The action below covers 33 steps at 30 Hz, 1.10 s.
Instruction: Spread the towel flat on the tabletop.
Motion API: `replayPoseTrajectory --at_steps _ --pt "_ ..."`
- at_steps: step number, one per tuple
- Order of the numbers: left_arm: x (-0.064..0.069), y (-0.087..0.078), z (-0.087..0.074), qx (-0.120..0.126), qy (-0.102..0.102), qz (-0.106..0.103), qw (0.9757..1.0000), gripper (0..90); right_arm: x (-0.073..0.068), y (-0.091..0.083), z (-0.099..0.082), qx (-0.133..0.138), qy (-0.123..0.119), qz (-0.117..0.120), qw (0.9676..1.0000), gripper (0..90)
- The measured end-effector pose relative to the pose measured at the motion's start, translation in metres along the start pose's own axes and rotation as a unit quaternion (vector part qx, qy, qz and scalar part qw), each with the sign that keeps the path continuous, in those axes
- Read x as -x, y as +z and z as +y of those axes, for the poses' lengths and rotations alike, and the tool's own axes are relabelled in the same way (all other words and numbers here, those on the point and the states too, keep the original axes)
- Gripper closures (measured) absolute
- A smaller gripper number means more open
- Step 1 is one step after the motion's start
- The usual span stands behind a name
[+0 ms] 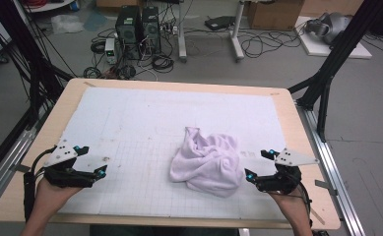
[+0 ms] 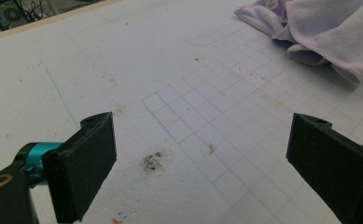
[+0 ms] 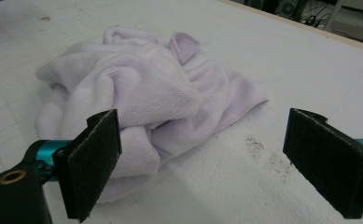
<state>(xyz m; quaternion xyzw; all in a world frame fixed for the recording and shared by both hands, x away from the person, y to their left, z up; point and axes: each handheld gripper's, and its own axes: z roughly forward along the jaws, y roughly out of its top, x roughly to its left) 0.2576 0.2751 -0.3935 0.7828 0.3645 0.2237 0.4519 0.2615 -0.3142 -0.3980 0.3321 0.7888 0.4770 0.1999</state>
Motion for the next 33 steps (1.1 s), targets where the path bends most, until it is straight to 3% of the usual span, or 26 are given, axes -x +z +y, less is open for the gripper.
replayPoseTrajectory --at_steps 9,33 --pt "-0.0018 0.0049 -0.0019 -0.008 0.0 -0.002 1.0 8.8 0.0042 -0.0044 -0.003 0.002 0.007 -0.004 1.0 10.7" --pt "-0.0011 -0.0009 -0.004 0.0 -0.001 -0.002 1.0 8.9 0.0015 -0.0038 0.0041 0.015 0.002 0.012 0.9998 10.7"
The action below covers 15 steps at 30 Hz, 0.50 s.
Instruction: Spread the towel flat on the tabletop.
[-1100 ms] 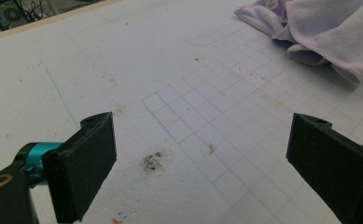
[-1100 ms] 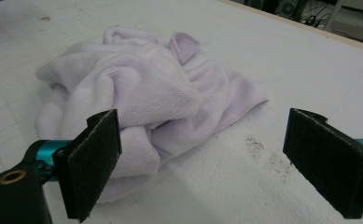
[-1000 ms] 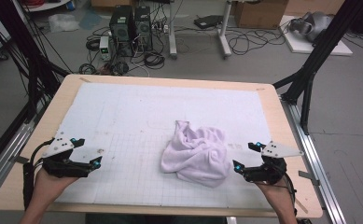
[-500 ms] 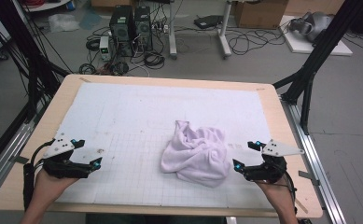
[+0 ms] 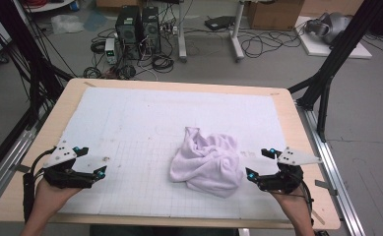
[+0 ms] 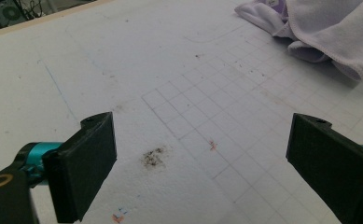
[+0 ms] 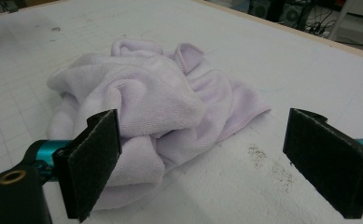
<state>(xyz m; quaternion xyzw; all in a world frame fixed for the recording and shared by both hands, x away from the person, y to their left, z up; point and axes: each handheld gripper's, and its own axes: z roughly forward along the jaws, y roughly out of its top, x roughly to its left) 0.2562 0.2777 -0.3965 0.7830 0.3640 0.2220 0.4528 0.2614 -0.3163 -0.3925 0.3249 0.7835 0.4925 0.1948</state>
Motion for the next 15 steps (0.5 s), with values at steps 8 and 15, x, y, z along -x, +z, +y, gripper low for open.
replayPoseTrajectory --at_steps 8,15 --pt "0.0 -0.002 0.0 0.004 -0.004 0.001 1.0 8.9 -0.003 0.006 0.011 0.007 -0.001 0.017 0.9998 10.7" --pt "0.0 0.0 0.001 0.003 -0.003 0.0 1.0 9.0 -0.004 0.032 0.027 -0.004 -0.012 0.047 0.9988 10.7"
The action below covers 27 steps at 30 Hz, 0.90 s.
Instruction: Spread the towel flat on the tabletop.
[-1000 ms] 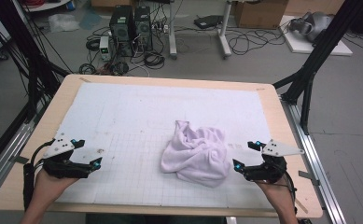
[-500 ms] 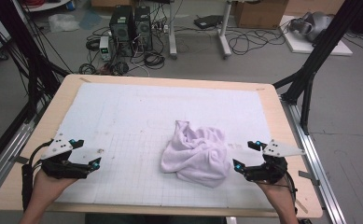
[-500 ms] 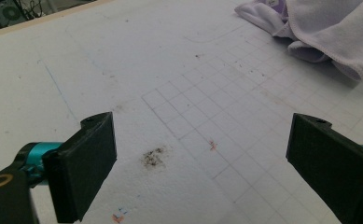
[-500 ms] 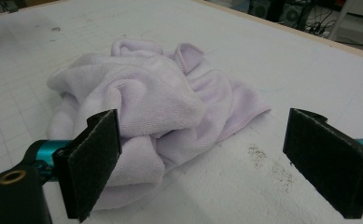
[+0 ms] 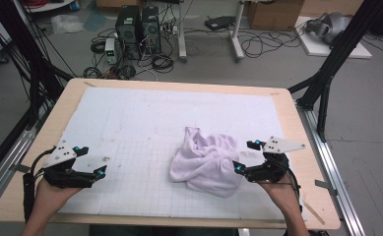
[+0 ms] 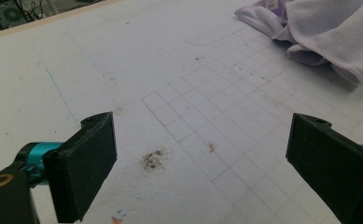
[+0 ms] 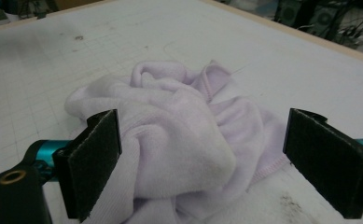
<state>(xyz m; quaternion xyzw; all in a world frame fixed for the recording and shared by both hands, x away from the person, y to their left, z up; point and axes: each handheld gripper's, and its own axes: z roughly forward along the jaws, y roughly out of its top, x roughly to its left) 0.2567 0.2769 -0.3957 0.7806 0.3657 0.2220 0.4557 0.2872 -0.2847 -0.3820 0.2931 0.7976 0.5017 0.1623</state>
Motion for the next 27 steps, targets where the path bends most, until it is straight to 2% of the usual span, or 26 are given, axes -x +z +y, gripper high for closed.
replayPoseTrajectory --at_steps 1,2,5,8,11,13,16,17,18,19,20,21,22,25,26,27 --pt "0.0 0.0 0.0 0.0 0.0 0.0 1.0 9.0 0.0 0.0 0.0 0.0 0.0 0.0 1.0 10.7" --pt "0.0 0.001 0.0 0.001 0.0 -0.001 1.0 9.0 0.002 0.011 0.002 -0.01 0.001 0.011 0.9999 10.7" --pt "-0.001 0.001 -0.001 0.002 -0.002 -0.001 1.0 9.0 0.002 0.02 0.001 -0.015 0.005 0.021 0.9997 10.7" --pt "-0.002 0.002 -0.001 0.0 -0.003 -0.002 1.0 9.0 -0.002 0.039 0.0 -0.046 0.0 0.035 0.9983 11.2" --pt "-0.002 0.003 -0.001 -0.002 -0.001 -0.003 1.0 9.2 -0.004 0.048 -0.001 -0.06 -0.005 0.041 0.9974 14.7" --pt "-0.003 0.004 -0.001 -0.001 -0.002 -0.004 1.0 9.4 -0.006 0.058 -0.004 -0.07 -0.001 0.055 0.996 20.5" --pt "-0.002 0.005 -0.001 -0.001 -0.004 -0.008 1.0 9.8 -0.007 0.066 -0.007 -0.077 -0.001 0.062 0.9951 29.8" --pt "-0.002 0.005 -0.001 -0.001 -0.004 -0.008 1.0 9.9 -0.007 0.066 -0.007 -0.077 -0.001 0.062 0.9951 29.8" --pt "-0.001 0.007 -0.001 -0.002 -0.003 -0.008 1.0 10.0 -0.009 0.07 -0.009 -0.085 0.002 0.07 0.994 40.5" --pt "-0.001 0.007 -0.001 -0.002 -0.003 -0.008 1.0 10.3 -0.009 0.07 -0.009 -0.085 0.002 0.07 0.994 40.5" --pt "0.0 0.008 0.0 -0.002 -0.003 -0.013 0.9999 11.0 -0.009 0.07 -0.009 -0.087 0.002 0.074 0.9934 55.5" --pt "0.0 0.008 0.0 -0.002 -0.003 -0.013 0.9999 12.0 -0.009 0.07 -0.009 -0.087 0.002 0.074 0.9934 55.5" --pt "0.0 0.009 0.001 -0.002 -0.002 -0.015 0.9999 12.8 -0.008 0.067 -0.005 -0.08 0.004 0.084 0.9932 67.6" --pt "0.001 0.011 0.003 0.001 -0.004 -0.021 0.9998 13.3 -0.007 0.065 0.002 -0.079 0.003 0.091 0.9928 71.3" --pt "0.001 0.013 0.005 0.002 -0.005 -0.023 0.9997 13.8 -0.008 0.063 0.012 -0.065 0.001 0.099 0.9929 72.4" --pt "0.001 0.013 0.006 0.002 -0.007 -0.025 0.9997 13.8 -0.008 0.063 0.012 -0.065 0.001 0.099 0.9929 72.4"
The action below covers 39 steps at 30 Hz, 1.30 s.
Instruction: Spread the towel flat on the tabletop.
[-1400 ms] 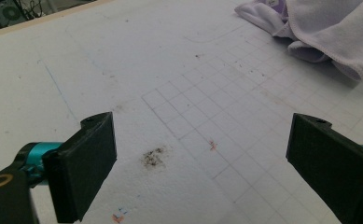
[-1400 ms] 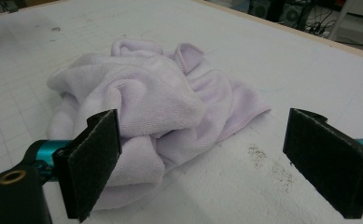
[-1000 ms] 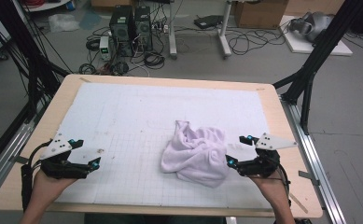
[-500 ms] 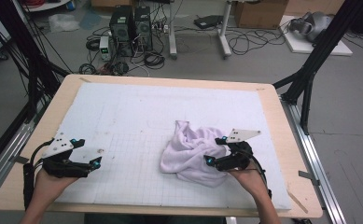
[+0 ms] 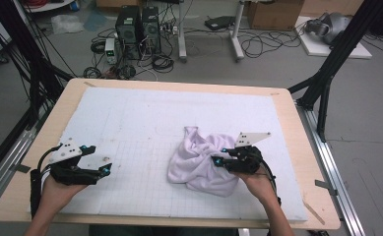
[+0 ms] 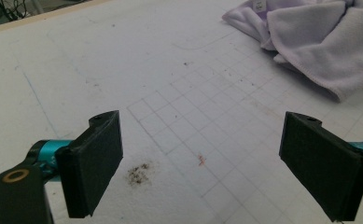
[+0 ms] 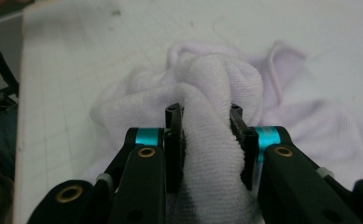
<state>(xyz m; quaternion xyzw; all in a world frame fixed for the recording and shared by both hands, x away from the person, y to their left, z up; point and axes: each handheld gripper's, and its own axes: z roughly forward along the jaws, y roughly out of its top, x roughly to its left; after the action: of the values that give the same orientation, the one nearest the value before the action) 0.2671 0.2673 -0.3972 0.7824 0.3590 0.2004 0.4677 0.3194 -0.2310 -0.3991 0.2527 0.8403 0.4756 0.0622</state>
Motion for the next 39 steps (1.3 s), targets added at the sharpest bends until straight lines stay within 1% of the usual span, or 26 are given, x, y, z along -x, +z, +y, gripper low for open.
replayPoseTrajectory --at_steps 1,3,4,6,7,8,9,14,17,18,19,20,21,23,24,25,26,27,28,29,30,31,34,35,36,39 --pt "0.0 0.002 0.003 0.002 0.001 -0.002 1.0 14.0 -0.003 -0.003 0.014 0.012 -0.009 0.007 0.9999 73.0" --pt "0.0 0.003 0.005 0.002 0.002 -0.004 1.0 14.1 -0.004 -0.004 0.02 0.016 -0.012 0.011 0.9997 73.2" --pt "0.0 0.003 0.007 0.003 0.003 -0.005 1.0 14.2 -0.009 -0.004 0.038 0.019 -0.026 0.016 0.9994 73.1" --pt "0.0 0.004 0.011 0.005 0.005 -0.008 0.9999 14.2 -0.011 -0.003 0.047 0.018 -0.028 0.023 0.9992 73.2" --pt "0.001 0.005 0.016 0.011 0.006 -0.012 0.9998 14.2 -0.017 -0.002 0.062 0.022 -0.038 0.031 0.9986 73.2" --pt "0.001 0.005 0.016 0.011 0.006 -0.012 0.9998 14.3 -0.017 -0.002 0.062 0.022 -0.038 0.031 0.9986 73.2" --pt "0.002 0.006 0.019 0.016 0.008 -0.013 0.9998 14.4 -0.024 0.0 0.076 0.029 -0.049 0.042 0.9975 73.2" --pt "0.006 0.009 0.03 0.023 0.017 -0.025 0.9993 14.8 -0.043 0.012 0.097 0.043 -0.07 0.07 0.9942 73.1" --pt "0.01 0.014 0.034 0.027 0.02 -0.033 0.9989 15.4 -0.053 0.034 0.09 0.031 -0.065 0.086 0.9937 72.6" --pt "0.011 0.016 0.035 0.027 0.02 -0.037 0.9988 15.4 -0.053 0.034 0.09 0.031 -0.065 0.086 0.9937 72.6" --pt "0.014 0.022 0.035 0.022 0.022 -0.043 0.9986 16.0 -0.059 0.054 0.077 -0.002 -0.067 0.086 0.994 69.4" --pt "0.014 0.022 0.035 0.022 0.022 -0.043 0.9986 16.3 -0.059 0.054 0.077 -0.002 -0.067 0.086 0.994 69.4" --pt "0.017 0.028 0.035 0.015 0.025 -0.05 0.9983 16.6 -0.062 0.074 0.059 -0.042 -0.066 0.084 0.9933 61.0" --pt "0.019 0.031 0.035 0.014 0.026 -0.052 0.9982 17.1 -0.063 0.078 0.052 -0.048 -0.065 0.088 0.9928 46.3" --pt "0.021 0.034 0.035 0.012 0.027 -0.056 0.998 17.1 -0.063 0.078 0.052 -0.048 -0.065 0.088 0.9928 46.3" --pt "0.023 0.038 0.037 0.007 0.032 -0.063 0.9975 18.1 -0.064 0.067 0.051 -0.022 -0.064 0.092 0.9935 40.2" --pt "0.023 0.038 0.037 0.007 0.032 -0.063 0.9975 18.4 -0.064 0.067 0.051 -0.022 -0.064 0.092 0.9935 40.2" --pt "0.025 0.044 0.039 0.006 0.034 -0.069 0.997 18.7 -0.062 0.05 0.052 0.006 -0.062 0.084 0.9945 37.6" --pt "0.025 0.044 0.039 0.006 0.034 -0.069 0.997 19.0 -0.062 0.05 0.052 0.006 -0.062 0.084 0.9945 37.6" --pt "0.027 0.047 0.039 0.007 0.034 -0.071 0.9969 19.5 -0.056 0.035 0.053 0.02 -0.059 0.072 0.9954 36.8" --pt "0.028 0.05 0.041 0.005 0.036 -0.075 0.9965 19.5 -0.056 0.035 0.053 0.02 -0.059 0.072 0.9954 36.8" --pt "0.031 0.054 0.042 0.006 0.037 -0.081 0.996 20.4 -0.044 0.02 0.049 0.031 -0.046 0.052 0.9971 38.1" --pt "0.037 0.065 0.044 0.003 0.042 -0.094 0.9947 21.8 -0.036 0.014 0.042 0.019 -0.046 0.031 0.9983 39.7" --pt "0.041 0.074 0.045 -0.003 0.045 -0.109 0.993 26.1 -0.029 0.014 0.03 0.004 -0.036 0.023 0.9991 41.3" --pt "0.041 0.074 0.045 -0.003 0.045 -0.109 0.993 28.7 -0.029 0.014 0.03 0.004 -0.036 0.023 0.9991 41.3" --pt "0.051 0.094 0.045 -0.02 0.056 -0.135 0.9891 34.5 -0.028 0.026 0.008 -0.03 -0.036 0.017 0.9988 42.8"
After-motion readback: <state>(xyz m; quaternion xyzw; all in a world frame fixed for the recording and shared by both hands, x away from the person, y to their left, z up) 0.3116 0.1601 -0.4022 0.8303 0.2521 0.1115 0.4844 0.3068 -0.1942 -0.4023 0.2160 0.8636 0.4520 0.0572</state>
